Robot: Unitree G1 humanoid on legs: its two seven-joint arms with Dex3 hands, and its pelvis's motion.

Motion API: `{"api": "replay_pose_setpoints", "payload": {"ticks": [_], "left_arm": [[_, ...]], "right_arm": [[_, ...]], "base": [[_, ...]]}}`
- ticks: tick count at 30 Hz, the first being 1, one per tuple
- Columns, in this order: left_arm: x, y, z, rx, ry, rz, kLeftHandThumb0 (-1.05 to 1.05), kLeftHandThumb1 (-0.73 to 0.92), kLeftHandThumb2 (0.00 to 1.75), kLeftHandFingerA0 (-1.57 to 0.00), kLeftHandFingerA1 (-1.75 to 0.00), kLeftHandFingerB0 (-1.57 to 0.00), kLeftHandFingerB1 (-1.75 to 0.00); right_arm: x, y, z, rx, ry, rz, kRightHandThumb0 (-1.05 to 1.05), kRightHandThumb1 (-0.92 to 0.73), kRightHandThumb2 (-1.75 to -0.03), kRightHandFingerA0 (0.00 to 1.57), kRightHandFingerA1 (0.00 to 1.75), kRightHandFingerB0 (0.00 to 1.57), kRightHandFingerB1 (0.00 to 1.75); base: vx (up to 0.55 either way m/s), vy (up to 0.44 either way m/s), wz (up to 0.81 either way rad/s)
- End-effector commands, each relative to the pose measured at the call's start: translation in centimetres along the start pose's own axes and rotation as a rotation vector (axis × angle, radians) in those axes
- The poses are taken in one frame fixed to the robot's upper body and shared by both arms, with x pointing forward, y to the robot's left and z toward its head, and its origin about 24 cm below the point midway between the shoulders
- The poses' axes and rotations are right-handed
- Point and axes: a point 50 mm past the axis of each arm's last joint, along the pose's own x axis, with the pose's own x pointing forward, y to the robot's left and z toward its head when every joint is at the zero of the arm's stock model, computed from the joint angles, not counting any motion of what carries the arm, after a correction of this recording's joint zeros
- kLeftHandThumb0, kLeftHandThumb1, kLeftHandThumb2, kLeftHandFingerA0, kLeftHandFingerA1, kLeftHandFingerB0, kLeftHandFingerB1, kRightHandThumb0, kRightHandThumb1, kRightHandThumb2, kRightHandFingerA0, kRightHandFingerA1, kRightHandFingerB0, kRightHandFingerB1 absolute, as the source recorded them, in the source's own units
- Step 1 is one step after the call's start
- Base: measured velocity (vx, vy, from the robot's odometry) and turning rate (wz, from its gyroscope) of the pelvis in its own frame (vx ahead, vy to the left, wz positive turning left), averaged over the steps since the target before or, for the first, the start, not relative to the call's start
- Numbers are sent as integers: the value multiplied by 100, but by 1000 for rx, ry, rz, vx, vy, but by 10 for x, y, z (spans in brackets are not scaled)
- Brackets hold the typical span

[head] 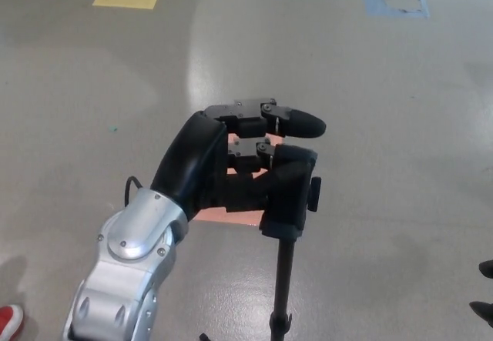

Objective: The robot uses its left hand to grab the top of a phone stand kept on the floor and rotates it anti-clockwise

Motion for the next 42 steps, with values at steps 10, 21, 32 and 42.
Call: {"api": "replay_pose_setpoints", "payload": {"ticks": [10, 21, 32, 42], "left_arm": [[6, 17, -16, -461, 325, 119, -23, 66, 61, -93, -61, -77, -49], [11, 31, -23, -492, 392, 178, -22, 69, 60, -93, -61, -77, -49], [11, 41, -33, -513, 443, 213, -22, 68, 61, -93, -61, -76, -49], [11, 46, -38, -504, 465, 239, -22, 70, 60, -93, -62, -78, -49]], "right_arm": [[-2, -14, 7, 4, 6, -20, -36, -72, -61, 50, 40, 4, 25], [-1, -16, 13, 4, 3, -16, -36, -72, -61, 48, 38, 3, 24], [-1, -15, 14, 0, 5, -14, -35, -73, -61, 49, 39, 4, 24], [-1, -14, 13, 12, 5, -6, -35, -70, -64, 48, 41, 6, 20]], "base": [[0, 0, 0], [0, 0, 0], [0, 0, 0], [0, 0, 0]]}}
